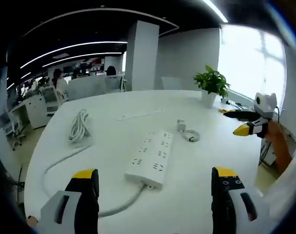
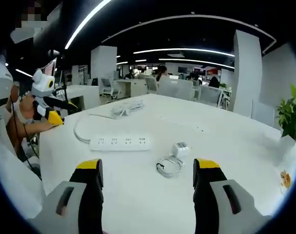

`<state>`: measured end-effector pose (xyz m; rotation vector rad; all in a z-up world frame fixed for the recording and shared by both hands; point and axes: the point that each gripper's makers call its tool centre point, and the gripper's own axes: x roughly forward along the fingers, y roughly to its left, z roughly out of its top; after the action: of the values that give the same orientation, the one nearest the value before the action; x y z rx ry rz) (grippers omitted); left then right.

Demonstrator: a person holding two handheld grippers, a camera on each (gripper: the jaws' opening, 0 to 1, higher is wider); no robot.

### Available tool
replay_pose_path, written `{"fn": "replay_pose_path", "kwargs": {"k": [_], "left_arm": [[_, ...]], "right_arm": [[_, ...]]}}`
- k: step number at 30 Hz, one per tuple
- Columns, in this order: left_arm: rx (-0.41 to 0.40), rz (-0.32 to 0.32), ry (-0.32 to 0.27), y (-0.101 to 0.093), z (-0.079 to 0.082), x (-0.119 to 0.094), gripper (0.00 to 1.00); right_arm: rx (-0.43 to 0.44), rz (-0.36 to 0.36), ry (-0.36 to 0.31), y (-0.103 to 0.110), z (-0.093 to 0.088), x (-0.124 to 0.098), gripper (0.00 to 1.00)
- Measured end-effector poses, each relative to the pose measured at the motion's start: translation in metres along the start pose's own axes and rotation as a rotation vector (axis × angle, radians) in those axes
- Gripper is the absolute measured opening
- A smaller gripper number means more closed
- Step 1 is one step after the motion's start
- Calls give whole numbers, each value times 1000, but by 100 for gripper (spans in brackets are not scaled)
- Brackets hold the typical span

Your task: Straighten the power strip on the desk, plug the charger into it

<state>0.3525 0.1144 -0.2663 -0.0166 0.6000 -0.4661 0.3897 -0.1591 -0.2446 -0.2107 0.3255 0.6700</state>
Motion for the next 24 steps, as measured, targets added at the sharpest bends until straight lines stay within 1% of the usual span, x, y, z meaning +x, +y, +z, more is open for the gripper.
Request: {"fn": "replay_pose_path", "kwargs": {"k": [4, 7, 9, 11, 13, 15, 17, 18, 19, 21, 22, 23, 24], "left_arm": [[22, 10, -6, 1, 0, -1, 96], [7, -7, 3, 0, -3, 1, 96], [14, -12, 10, -3, -5, 2, 96], [23, -22, 19, -4, -7, 3, 96], [25, -31, 35, -5, -9, 5, 96], [32, -40, 53, -7, -12, 6, 96], [27, -58, 62, -9, -14, 7, 96], [13, -68, 65, -10, -14, 7, 96], [11, -70, 65, -10, -14, 6, 96], [4, -71, 65, -10, -14, 6, 96], [10, -65, 62, -9, -13, 5, 96], [16, -61, 64, -8, -13, 5, 95], [25, -61, 64, -7, -12, 4, 94]], "right_arm": [[2, 3, 7, 5, 3, 4, 75], [-20, 15, -9, 9, 9, 6, 74], [-16, 21, -11, 12, 11, 9, 74], [-55, 10, 12, 10, 8, 11, 74], [-116, 2, 40, 9, 6, 12, 74], [-116, 11, 69, 10, 1, 13, 71], [-79, 19, 101, 9, -5, 16, 74], [-49, 14, 139, 8, -11, 16, 75], [-33, 11, 150, 7, -13, 17, 74], [-49, 25, 163, 7, -16, 19, 70], [-84, 48, 163, 9, -16, 20, 64], [-122, 71, 159, 13, -15, 19, 56], [-82, 59, 158, 12, -14, 19, 56]]}}
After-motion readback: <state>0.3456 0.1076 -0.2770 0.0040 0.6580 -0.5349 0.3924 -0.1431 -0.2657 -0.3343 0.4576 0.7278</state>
